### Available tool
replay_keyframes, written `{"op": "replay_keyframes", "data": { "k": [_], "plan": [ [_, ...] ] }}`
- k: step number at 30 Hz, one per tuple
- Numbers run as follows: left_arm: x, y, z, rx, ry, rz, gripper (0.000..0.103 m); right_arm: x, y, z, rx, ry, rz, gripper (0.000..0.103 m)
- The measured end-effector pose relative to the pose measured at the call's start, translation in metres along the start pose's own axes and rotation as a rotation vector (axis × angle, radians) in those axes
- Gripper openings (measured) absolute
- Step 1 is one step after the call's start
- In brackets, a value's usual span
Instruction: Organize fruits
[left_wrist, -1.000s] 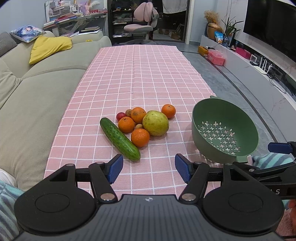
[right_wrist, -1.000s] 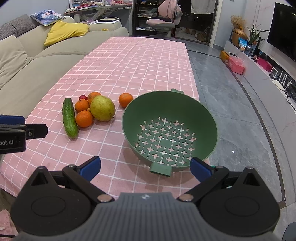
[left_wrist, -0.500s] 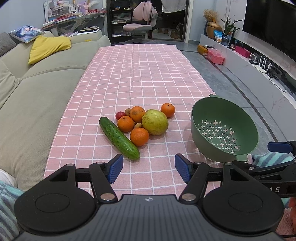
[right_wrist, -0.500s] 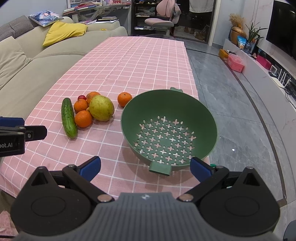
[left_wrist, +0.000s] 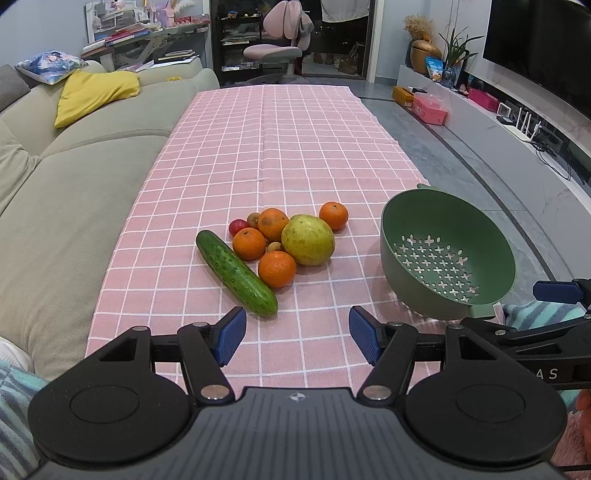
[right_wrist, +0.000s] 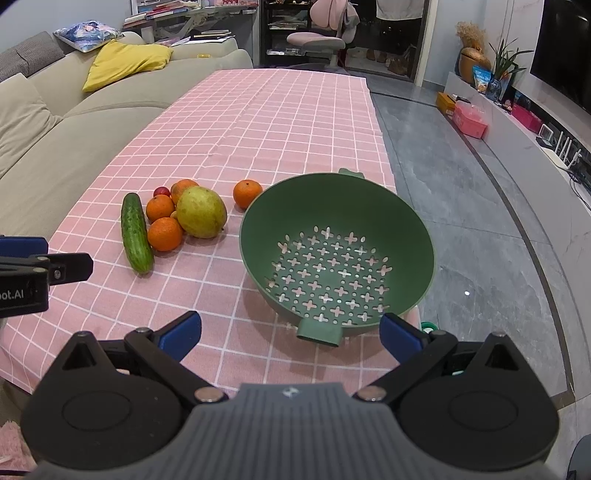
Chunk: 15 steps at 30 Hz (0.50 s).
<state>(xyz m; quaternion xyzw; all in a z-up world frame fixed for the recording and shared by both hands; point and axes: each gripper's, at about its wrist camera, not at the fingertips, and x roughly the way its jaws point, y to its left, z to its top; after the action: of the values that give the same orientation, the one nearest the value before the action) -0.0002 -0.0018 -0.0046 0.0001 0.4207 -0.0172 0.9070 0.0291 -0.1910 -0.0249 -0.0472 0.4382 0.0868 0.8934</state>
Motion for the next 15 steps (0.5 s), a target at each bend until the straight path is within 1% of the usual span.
{"op": "replay_keyframes", "data": {
  "k": [15],
  "plan": [
    [0.0002,-0.0009,-0.0009,0.001,0.004,0.001,0.076,0.0011,0.0002,-0.0011,0.002,0.002,0.0,0.099]
  ]
}}
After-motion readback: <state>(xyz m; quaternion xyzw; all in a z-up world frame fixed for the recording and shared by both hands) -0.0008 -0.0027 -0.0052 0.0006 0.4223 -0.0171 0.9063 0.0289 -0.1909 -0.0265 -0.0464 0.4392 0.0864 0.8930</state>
